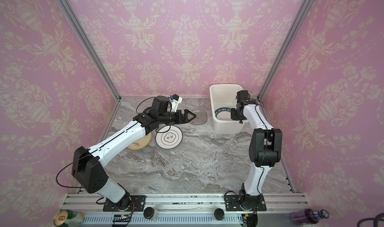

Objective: Place the plates into the plastic bin on the countertop
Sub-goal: Place the plate in the plastic bin.

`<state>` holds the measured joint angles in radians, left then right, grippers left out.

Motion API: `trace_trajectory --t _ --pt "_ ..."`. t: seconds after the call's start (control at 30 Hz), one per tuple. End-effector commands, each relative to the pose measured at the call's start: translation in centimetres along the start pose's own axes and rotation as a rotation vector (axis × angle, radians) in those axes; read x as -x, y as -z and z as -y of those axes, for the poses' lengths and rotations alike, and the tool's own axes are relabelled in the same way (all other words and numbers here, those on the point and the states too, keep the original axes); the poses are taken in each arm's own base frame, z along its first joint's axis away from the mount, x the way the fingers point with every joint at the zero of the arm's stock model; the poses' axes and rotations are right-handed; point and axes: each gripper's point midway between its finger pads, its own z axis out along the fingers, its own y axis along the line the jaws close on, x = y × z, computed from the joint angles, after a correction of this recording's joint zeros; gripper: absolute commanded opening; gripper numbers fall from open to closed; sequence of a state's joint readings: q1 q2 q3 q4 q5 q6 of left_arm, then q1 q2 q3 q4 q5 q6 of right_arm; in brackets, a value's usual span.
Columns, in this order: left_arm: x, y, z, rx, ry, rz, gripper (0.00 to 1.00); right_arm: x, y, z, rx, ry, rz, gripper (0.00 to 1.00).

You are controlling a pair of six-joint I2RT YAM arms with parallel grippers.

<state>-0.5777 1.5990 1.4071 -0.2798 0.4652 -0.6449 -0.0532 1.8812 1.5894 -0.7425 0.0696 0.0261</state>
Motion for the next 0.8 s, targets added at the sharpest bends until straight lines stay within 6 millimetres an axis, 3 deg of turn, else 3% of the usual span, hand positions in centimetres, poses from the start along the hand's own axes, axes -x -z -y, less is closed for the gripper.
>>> trace_trajectory --t 0.0,0.23,0.4,0.6,0.77 --pt "-0.1 -0.2 -0.2 -0.001 0.017 -0.026 0.99 -3.8 -1.4 1.4 -0.044 -0.028 -0.154 0.36" --pt "0.1 0.1 -0.2 0.010 0.007 -0.022 0.99 -2.8 -0.4 1.5 -0.036 -0.039 -0.121 0.38" --pt "0.5 0.7 -0.2 0.032 -0.014 0.002 0.99 -0.5 2.0 0.9 0.004 -0.053 -0.044 0.43" --pt "1.2 3.7 -0.1 0.119 -0.093 0.047 0.99 3.9 8.6 -2.8 0.254 -0.103 0.196 0.49" --pt "0.4 8.5 -1.3 0.282 -0.162 0.060 0.99 6.0 15.0 -5.3 0.450 -0.187 0.404 0.56"
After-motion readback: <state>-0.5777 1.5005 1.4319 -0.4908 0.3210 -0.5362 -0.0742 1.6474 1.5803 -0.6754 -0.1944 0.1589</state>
